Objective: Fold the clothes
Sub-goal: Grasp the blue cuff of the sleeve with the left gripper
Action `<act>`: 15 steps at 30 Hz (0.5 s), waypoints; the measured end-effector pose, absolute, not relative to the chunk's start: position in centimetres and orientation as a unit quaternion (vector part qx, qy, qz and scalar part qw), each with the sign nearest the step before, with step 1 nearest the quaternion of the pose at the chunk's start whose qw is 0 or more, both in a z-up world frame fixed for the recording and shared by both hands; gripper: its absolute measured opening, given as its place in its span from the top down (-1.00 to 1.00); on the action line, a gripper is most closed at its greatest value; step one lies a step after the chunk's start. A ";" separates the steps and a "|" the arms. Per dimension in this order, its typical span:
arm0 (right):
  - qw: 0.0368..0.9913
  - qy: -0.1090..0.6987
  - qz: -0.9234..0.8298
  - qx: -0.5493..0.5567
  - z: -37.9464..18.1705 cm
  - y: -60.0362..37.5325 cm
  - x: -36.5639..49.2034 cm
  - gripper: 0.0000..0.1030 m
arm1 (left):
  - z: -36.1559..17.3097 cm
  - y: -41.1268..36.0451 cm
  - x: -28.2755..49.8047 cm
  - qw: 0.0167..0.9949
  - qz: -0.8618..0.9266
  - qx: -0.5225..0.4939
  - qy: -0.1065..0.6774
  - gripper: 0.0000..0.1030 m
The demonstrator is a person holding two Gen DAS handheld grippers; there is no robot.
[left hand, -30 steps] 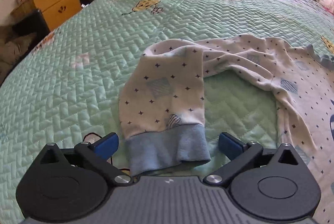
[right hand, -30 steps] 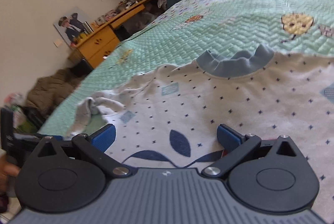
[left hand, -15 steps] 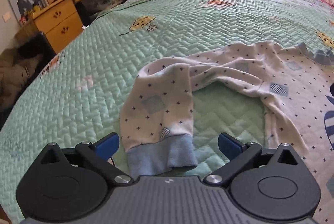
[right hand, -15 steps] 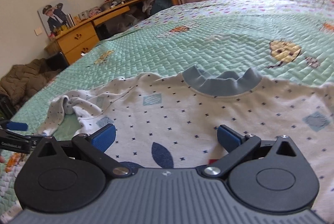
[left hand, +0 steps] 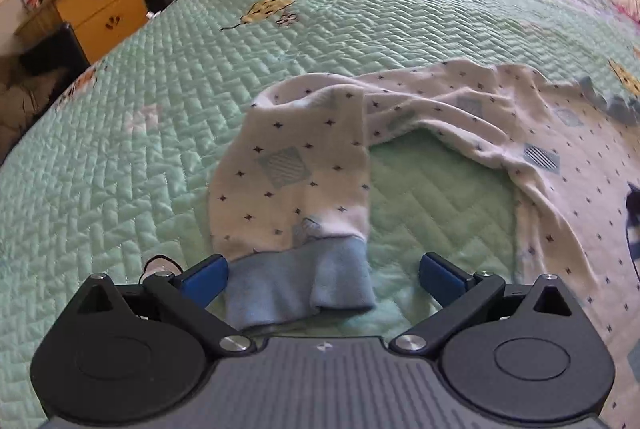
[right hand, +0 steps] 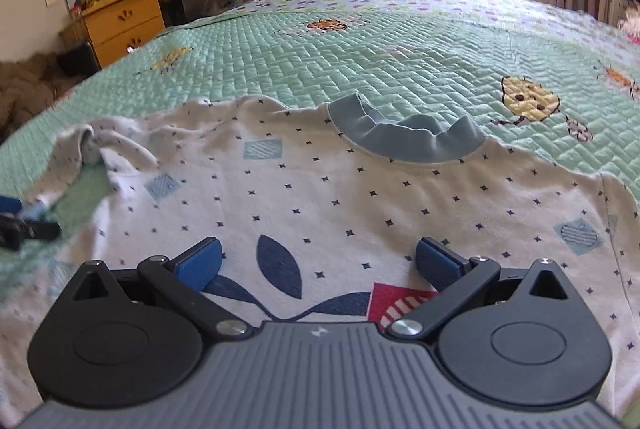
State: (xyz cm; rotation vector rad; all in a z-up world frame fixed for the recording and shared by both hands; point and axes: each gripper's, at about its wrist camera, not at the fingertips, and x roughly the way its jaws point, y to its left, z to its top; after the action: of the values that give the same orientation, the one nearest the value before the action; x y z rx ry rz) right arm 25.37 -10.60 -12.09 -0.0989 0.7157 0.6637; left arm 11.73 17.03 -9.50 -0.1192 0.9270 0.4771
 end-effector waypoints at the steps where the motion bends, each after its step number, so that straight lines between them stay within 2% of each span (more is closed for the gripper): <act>1: 0.883 0.342 0.319 -0.049 -12.1 -10.6 25.3 -1.00 | -9.6 17.5 11.7 0.865 0.229 -0.063 0.441 -0.99; 3: 0.882 0.341 0.321 -0.043 -12.0 -10.8 25.3 -1.00 | -9.6 18.2 11.6 0.866 0.230 -0.073 0.437 -0.95; 8: 0.881 0.340 0.327 -0.025 -12.0 -11.4 25.4 -1.00 | -9.4 18.8 11.0 0.874 0.220 -0.078 0.426 -0.63; 12: 0.881 0.338 0.330 -0.017 -12.0 -11.5 25.6 -1.00 | -9.5 18.6 10.6 0.880 0.212 -0.073 0.419 -0.54; 13: 0.881 0.338 0.331 -0.014 -12.0 -11.6 25.6 -1.00 | -9.5 18.6 10.6 0.882 0.211 -0.073 0.416 -0.40; 14: 0.881 0.337 0.332 -0.012 -12.0 -11.6 25.6 -1.00 | -9.4 18.6 10.5 0.884 0.212 -0.071 0.411 0.06; 15: 0.881 0.337 0.332 -0.010 -12.0 -11.6 25.6 -1.00 | -9.1 18.6 10.5 0.886 0.214 -0.067 0.406 0.39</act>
State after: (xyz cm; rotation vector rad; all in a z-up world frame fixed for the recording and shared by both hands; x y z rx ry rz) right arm 25.55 -11.65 -12.02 -0.0215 0.7017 0.6926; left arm 10.51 18.61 -9.14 -0.1393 0.8445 0.4457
